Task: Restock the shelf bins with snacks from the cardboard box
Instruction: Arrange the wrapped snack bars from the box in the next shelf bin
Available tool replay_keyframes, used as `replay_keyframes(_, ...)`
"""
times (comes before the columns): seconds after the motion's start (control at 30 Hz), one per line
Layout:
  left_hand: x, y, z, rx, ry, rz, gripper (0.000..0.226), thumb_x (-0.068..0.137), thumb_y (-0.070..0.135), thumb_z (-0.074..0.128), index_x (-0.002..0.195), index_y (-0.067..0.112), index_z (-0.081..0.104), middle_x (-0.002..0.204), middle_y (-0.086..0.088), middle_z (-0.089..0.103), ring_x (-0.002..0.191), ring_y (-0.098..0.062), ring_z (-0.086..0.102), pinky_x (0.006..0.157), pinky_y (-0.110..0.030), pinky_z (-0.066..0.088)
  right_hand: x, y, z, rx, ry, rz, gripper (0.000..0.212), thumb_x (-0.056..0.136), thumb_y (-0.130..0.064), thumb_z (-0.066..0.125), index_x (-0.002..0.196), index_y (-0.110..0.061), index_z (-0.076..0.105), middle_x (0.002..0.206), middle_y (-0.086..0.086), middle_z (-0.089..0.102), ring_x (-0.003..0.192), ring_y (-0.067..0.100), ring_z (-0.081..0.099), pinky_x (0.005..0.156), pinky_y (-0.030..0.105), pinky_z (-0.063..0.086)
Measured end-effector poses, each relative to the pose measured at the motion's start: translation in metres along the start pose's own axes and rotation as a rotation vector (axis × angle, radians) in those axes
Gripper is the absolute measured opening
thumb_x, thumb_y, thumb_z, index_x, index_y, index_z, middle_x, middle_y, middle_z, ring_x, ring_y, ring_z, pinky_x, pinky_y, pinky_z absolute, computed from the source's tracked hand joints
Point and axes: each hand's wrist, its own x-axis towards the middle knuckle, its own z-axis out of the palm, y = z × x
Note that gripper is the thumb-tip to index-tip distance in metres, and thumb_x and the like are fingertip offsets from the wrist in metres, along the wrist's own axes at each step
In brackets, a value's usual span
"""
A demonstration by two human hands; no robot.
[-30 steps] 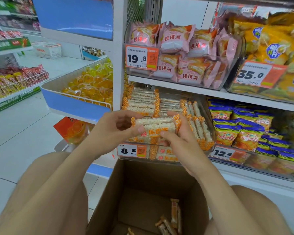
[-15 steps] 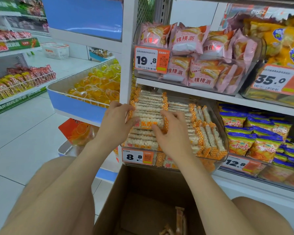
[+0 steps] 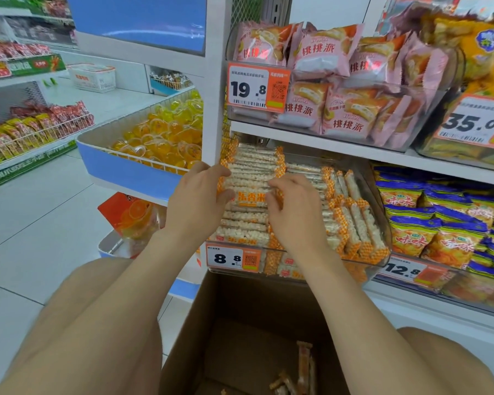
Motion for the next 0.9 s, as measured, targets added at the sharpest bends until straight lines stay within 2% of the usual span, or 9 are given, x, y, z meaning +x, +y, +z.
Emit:
replay_keyframes(0.1,-0.001,0.001,0.002,0.026,0.012,-0.005,0.031,0.101,0.033,0.067,0.131,0.026,0.067,0.122,-0.003,0.061,0.106,-0.03,0.061,0.077,-0.038,0.045,-0.003,0.001,0.001,0.026,0.001,0.036,0.022,0.1,-0.017,0.068,0.12,-0.018,0.077,0.128,0.003,0.058,0.114,0.013,0.058,0.097,-0.002,0.021)
replay_keyframes(0.17,-0.002,0.0,0.003,0.023,0.008,-0.003,0.03,0.101,0.034,0.067,0.13,0.026,0.068,0.122,-0.004,0.059,0.107,-0.031,0.061,0.077,-0.037,0.045,-0.005,0.003,0.003,0.048,0.001,0.044,0.021,0.1,-0.019,0.068,0.119,-0.021,0.078,0.127,0.001,0.058,0.116,0.014,0.059,0.099,0.0,0.026)
replay_keyframes(0.27,-0.003,0.001,0.002,0.037,0.023,0.013,0.031,0.101,0.034,0.067,0.131,0.024,0.067,0.126,-0.005,0.053,0.106,-0.031,0.061,0.078,-0.039,0.048,-0.007,0.006,0.007,-0.006,0.004,0.03,0.024,0.101,-0.025,0.064,0.122,-0.026,0.077,0.131,0.002,0.059,0.124,0.022,0.057,0.11,0.041,0.045)
replay_keyframes(0.33,-0.005,0.002,0.003,0.07,0.035,0.041,0.032,0.102,0.033,0.066,0.132,0.022,0.067,0.129,-0.007,0.052,0.105,-0.035,0.062,0.081,-0.045,0.053,-0.009,0.006,0.005,-0.004,0.054,0.015,0.026,0.102,-0.024,0.061,0.124,-0.024,0.076,0.131,0.003,0.059,0.124,0.023,0.055,0.107,0.047,0.046)
replay_keyframes(0.43,-0.009,0.002,0.003,0.075,0.049,0.06,0.034,0.101,0.031,0.066,0.134,0.02,0.066,0.13,-0.009,0.052,0.108,-0.037,0.061,0.088,-0.05,0.053,-0.017,0.004,-0.005,0.049,0.156,-0.012,0.027,0.102,-0.021,0.062,0.126,-0.018,0.073,0.123,-0.001,0.061,0.118,0.016,0.055,0.103,0.039,0.047)
replay_keyframes(0.57,-0.011,0.0,-0.001,0.065,0.065,0.05,0.041,0.098,0.032,0.069,0.137,0.021,0.063,0.137,-0.011,0.049,0.12,-0.038,0.053,0.098,-0.052,0.047,-0.03,0.001,-0.018,0.119,0.17,-0.017,0.027,0.098,-0.016,0.061,0.123,-0.019,0.072,0.115,-0.007,0.065,0.109,0.009,0.058,0.099,0.029,0.048)
replay_keyframes(0.7,-0.017,0.001,-0.006,0.041,0.14,0.089,0.039,0.096,0.028,0.072,0.133,0.02,0.063,0.133,-0.011,0.05,0.121,-0.036,0.048,0.099,-0.05,0.044,-0.048,-0.007,-0.036,0.177,0.14,-0.033,0.026,0.099,-0.012,0.062,0.121,-0.021,0.073,0.106,-0.015,0.068,0.096,-0.001,0.063,0.087,0.003,0.041)
replay_keyframes(0.8,-0.036,0.014,-0.015,-0.094,0.2,0.226,0.018,0.095,0.021,0.069,0.113,0.02,0.065,0.109,0.001,0.056,0.101,-0.02,0.055,0.085,-0.034,0.047,-0.069,-0.013,-0.055,0.307,-0.021,-0.057,0.023,0.102,-0.013,0.061,0.116,-0.023,0.076,0.094,-0.02,0.071,0.086,-0.002,0.067,0.074,0.009,0.049)
replay_keyframes(0.9,-0.073,0.033,-0.012,-0.167,-0.082,0.346,0.009,0.093,0.024,0.066,0.096,0.028,0.058,0.074,0.013,0.057,0.069,-0.007,0.055,0.061,-0.027,0.044,-0.092,-0.009,-0.068,0.216,-0.418,0.009,0.02,0.101,-0.021,0.059,0.096,-0.029,0.076,0.085,-0.015,0.07,0.077,0.004,0.065,0.069,0.023,0.053)
